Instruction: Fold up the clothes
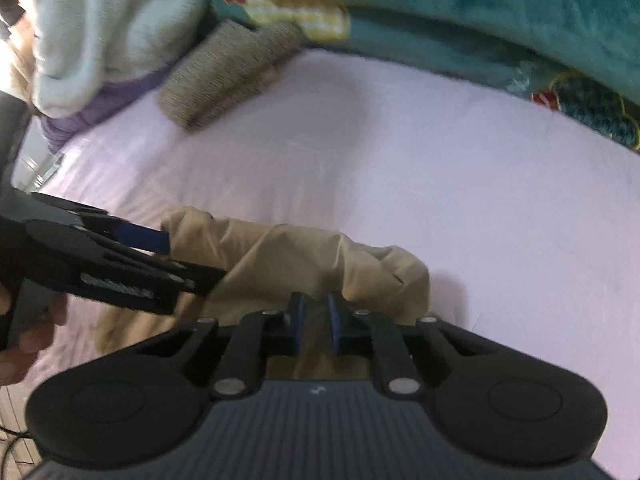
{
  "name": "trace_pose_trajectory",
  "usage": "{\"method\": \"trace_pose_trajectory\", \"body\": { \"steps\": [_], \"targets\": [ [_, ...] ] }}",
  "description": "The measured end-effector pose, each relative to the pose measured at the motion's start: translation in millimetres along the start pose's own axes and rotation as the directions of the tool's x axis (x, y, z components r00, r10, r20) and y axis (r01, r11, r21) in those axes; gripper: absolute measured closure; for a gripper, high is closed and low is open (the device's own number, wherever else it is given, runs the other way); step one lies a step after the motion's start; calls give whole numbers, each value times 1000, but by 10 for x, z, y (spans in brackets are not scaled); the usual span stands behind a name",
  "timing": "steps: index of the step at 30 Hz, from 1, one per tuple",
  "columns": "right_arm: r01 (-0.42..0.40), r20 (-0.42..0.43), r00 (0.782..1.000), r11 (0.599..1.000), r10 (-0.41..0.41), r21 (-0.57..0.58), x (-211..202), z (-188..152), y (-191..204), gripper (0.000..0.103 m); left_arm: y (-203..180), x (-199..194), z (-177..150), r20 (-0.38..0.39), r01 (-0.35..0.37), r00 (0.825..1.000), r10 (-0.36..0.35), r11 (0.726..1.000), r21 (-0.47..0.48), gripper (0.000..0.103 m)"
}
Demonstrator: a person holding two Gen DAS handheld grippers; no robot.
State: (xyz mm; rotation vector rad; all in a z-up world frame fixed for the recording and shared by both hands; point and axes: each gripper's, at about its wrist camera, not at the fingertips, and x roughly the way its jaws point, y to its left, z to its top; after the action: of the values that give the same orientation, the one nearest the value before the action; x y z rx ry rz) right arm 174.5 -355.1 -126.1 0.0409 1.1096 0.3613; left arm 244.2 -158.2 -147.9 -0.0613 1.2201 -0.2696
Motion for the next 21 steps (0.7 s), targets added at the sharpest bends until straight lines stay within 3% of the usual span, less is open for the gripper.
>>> {"method": "trace_pose_trajectory", "body": {
  "steps": [4, 10, 16, 21],
  "targets": [
    [5, -34, 999, 1000, -5, 13, 186, -18, -79, 93, 40, 167, 23, -14, -16, 1000, 17, 1000, 4, 17],
    [-25, -9, 1000, 997, 26, 80, 15, 7, -79, 90, 116, 27, 36, -25, 0, 1000, -1, 999, -37, 17],
    [-72, 128, 990, 987, 54, 142, -769, 38, 8, 86, 86, -662, -81, 8, -14, 1000, 14, 999, -31, 17],
    [-52, 202, 979, 982, 16, 179, -1479, -120, 18, 69, 51, -1468, -312, 23, -15, 1000, 16, 999, -33, 17]
  ]
}}
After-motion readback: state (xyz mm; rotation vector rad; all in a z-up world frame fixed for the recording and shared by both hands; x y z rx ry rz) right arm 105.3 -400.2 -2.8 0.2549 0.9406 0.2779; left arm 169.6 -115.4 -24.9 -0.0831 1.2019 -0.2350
